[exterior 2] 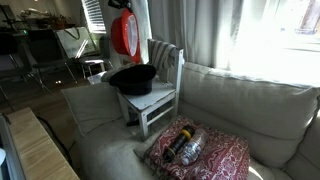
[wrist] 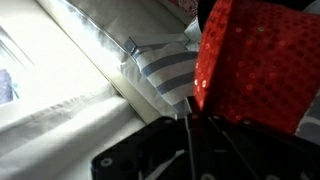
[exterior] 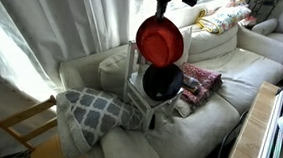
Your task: Pick up the black hat and put it upside down on the chair, pick up the red hat and put it in the black hat
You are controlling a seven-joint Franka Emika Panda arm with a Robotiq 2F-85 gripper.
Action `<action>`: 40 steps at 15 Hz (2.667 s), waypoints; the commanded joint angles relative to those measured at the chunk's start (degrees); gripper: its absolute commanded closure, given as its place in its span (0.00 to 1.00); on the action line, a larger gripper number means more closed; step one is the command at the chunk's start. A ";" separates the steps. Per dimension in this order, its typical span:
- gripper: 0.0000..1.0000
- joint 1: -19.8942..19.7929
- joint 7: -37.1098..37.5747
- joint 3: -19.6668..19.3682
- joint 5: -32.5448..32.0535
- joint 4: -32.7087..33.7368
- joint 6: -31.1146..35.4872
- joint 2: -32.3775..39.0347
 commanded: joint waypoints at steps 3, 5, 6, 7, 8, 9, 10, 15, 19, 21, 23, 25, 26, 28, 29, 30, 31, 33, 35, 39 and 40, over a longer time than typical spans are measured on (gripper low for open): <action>0.99 2.80 5.92 2.51 -15.13 -4.87 -3.09 -0.06; 0.99 2.20 4.23 2.62 -12.97 -3.49 -2.21 0.34; 0.97 2.32 4.81 2.83 -13.45 -3.94 -2.20 0.50; 0.97 2.32 4.80 2.86 -13.42 -3.83 -2.20 0.54; 0.97 2.24 4.78 2.84 -13.42 -3.57 -2.20 0.53; 0.97 2.16 4.74 2.80 -13.42 -3.37 -2.20 0.51; 0.99 2.44 2.81 3.10 -13.58 -3.25 -2.76 1.07; 0.99 4.34 -5.08 4.93 -16.21 -3.92 -3.42 4.59; 0.99 6.12 -4.50 5.12 -24.12 -4.94 -7.28 5.88; 0.99 6.48 -3.02 5.20 -28.16 -6.01 -8.56 5.80; 0.99 6.52 -0.50 5.32 -31.75 -6.82 -8.01 6.36; 0.99 6.44 2.04 5.40 -34.85 -7.48 -6.97 7.53; 0.99 6.46 3.42 5.43 -36.25 -7.63 -6.99 8.21; 0.99 6.68 6.02 5.41 -39.74 -7.58 -7.69 9.81; 0.99 6.85 7.19 5.38 -41.53 -7.41 -8.27 10.64; 0.99 6.91 8.41 5.35 -43.54 -7.15 -8.25 11.38; 0.99 6.91 9.56 5.36 -45.37 -7.07 -8.19 12.12; 0.99 6.56 10.15 5.61 -47.31 -7.24 -7.05 13.19; 0.99 6.00 8.79 5.96 -47.12 -7.48 -5.59 13.93; 0.99 5.16 7.19 6.52 -45.66 -7.97 -0.86 14.17; 0.92 4.97 5.68 6.58 -45.11 -8.16 0.62 14.20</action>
